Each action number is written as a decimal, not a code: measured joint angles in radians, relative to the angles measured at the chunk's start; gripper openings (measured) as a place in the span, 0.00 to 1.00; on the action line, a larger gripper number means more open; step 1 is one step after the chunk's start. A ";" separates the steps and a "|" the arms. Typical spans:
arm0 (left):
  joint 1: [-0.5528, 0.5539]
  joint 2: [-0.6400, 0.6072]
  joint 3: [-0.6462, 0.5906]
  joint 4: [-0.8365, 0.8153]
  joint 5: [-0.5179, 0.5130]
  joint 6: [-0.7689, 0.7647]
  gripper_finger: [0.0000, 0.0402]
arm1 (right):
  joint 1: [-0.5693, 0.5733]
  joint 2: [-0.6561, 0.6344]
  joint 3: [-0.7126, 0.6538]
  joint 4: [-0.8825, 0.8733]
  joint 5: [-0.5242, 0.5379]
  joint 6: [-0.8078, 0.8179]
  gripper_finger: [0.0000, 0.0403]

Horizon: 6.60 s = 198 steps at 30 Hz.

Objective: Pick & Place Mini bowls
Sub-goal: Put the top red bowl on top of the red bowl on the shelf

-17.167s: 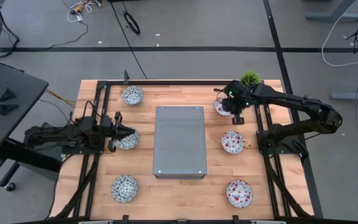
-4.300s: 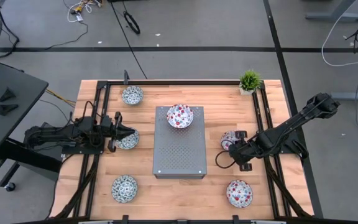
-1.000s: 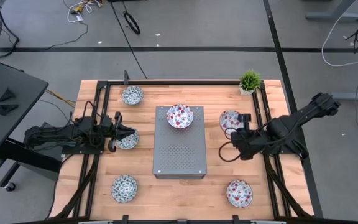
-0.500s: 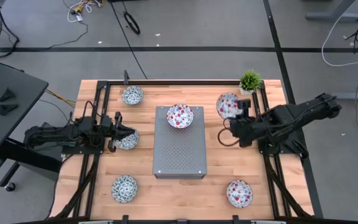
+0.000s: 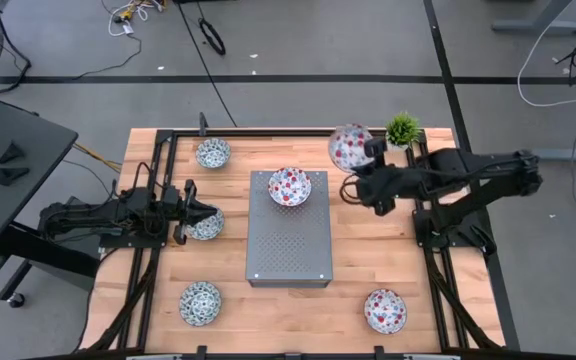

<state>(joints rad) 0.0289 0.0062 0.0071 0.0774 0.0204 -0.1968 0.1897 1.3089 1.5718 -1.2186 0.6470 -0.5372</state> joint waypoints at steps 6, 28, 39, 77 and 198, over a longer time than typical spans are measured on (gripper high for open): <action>0.000 0.000 0.000 0.000 0.000 -0.001 0.08 | -0.040 0.059 0.086 0.094 -0.028 -0.166 0.00; 0.000 0.000 0.000 0.000 0.000 0.000 0.08 | -0.177 0.183 0.156 0.218 -0.404 -0.400 0.00; 0.000 0.000 0.000 0.000 0.000 -0.001 0.08 | -0.201 0.225 0.157 0.232 -0.608 -0.426 0.00; 0.000 0.000 0.000 -0.001 0.000 -0.001 0.08 | -0.230 0.379 0.157 0.170 -0.655 -0.471 0.00; 0.000 0.000 0.000 -0.001 0.000 0.000 0.08 | -0.119 0.331 0.146 0.456 -0.629 0.291 0.12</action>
<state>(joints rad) 0.0291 0.0059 0.0071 0.0769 0.0204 -0.1970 0.0705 1.6402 1.7181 -0.7627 0.0177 -0.2466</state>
